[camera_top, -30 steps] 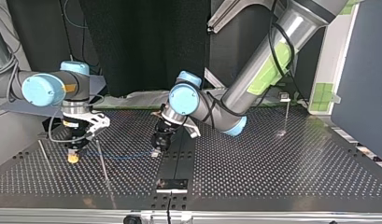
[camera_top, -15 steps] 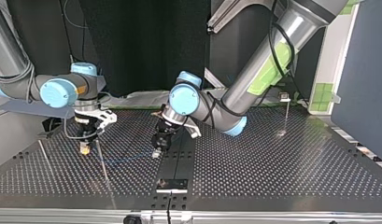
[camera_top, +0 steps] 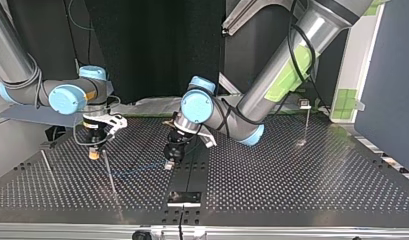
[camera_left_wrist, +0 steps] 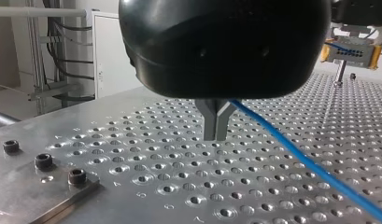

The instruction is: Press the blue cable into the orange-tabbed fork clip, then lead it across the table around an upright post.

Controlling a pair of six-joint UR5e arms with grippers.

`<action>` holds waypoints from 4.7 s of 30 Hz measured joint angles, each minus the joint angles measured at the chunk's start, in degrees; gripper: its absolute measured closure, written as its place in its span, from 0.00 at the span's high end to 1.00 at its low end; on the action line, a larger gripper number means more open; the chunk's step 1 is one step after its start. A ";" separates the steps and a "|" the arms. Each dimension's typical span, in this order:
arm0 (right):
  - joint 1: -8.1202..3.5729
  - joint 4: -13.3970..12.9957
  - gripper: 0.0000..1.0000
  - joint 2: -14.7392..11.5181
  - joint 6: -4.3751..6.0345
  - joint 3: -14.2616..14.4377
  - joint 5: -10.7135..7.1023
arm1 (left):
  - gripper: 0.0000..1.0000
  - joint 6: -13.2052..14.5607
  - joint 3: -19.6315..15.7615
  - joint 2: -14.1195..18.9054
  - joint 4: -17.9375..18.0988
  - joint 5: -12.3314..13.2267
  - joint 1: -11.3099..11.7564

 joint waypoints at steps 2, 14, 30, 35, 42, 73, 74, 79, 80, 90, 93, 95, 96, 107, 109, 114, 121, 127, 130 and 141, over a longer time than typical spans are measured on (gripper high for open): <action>-0.02 -0.02 0.00 0.11 -0.10 0.06 -0.01 | 0.16 0.05 0.00 0.00 -0.07 -0.21 0.00; -0.11 -0.02 0.00 0.77 -0.90 0.09 0.02 | 0.22 1.30 0.00 -0.02 -0.64 -2.29 -0.16; -0.20 -0.37 0.00 1.22 -1.11 0.09 0.24 | 0.90 2.51 0.00 -0.06 -1.61 -4.57 -0.36; -0.16 -0.36 0.00 1.72 -1.28 0.10 0.13 | 0.93 2.31 0.01 -0.05 -1.68 -4.64 -0.39; -0.20 -0.37 0.00 2.81 -1.61 0.24 0.12 | 0.93 2.22 0.01 -0.06 -1.72 -4.68 -0.40; -0.98 -0.38 0.00 6.18 -4.00 0.95 0.17 | 0.93 2.22 0.00 -0.06 -1.66 -4.68 -0.40; -0.99 -0.38 0.00 6.22 -4.03 0.96 0.16 | 0.93 2.22 0.00 -0.06 -1.66 -4.68 -0.40; -1.01 -0.38 0.00 6.54 -4.39 1.04 0.13 | 0.93 2.22 0.00 -0.06 -1.64 -4.66 -0.42; -1.02 -0.39 0.00 6.66 -4.50 1.17 0.17 | 0.93 2.22 0.00 -0.06 -1.64 -4.64 -0.43; -1.33 -0.78 0.00 6.96 -4.73 1.81 0.22 | 0.93 2.20 0.00 -0.05 -1.64 -4.66 -0.42; -1.36 -0.80 0.00 7.02 -4.81 1.80 0.23 | 0.93 2.19 0.01 -0.06 -1.64 -4.64 -0.42; -1.42 -0.79 0.00 7.04 -4.90 1.84 0.24 | 0.93 2.18 0.00 -0.04 -1.67 -4.63 -0.41; -1.45 -0.80 0.00 7.04 -4.94 1.91 0.26 | 0.93 2.18 -0.01 -0.04 -1.69 -4.62 -0.40; -2.00 -2.15 0.00 7.49 -5.00 3.26 0.27 | 0.93 2.13 0.00 -0.04 -1.72 -4.61 -0.39; -2.06 -2.18 0.00 7.85 -5.02 3.31 0.26 | 0.93 2.13 0.00 -0.05 -1.72 -4.61 -0.40; -2.14 -2.24 0.00 9.17 -5.04 3.33 0.33 | 0.93 2.13 0.00 -0.05 -1.72 -4.63 -0.39; -2.19 -2.69 0.00 10.34 -5.02 3.34 0.39 | 0.93 2.12 -0.01 -0.06 -1.72 -4.67 -0.40; -2.40 -3.14 0.00 11.41 -4.89 3.34 0.40 | 0.93 2.02 0.00 -0.05 -1.72 -4.68 -0.39; -2.58 -3.18 0.00 12.05 -4.86 3.35 0.41 | 0.93 1.99 0.00 -0.06 -1.72 -4.68 -0.41; -3.57 -3.53 0.00 16.42 -4.36 3.35 2.11 | 0.93 1.86 0.00 -0.06 -1.72 -4.67 -0.41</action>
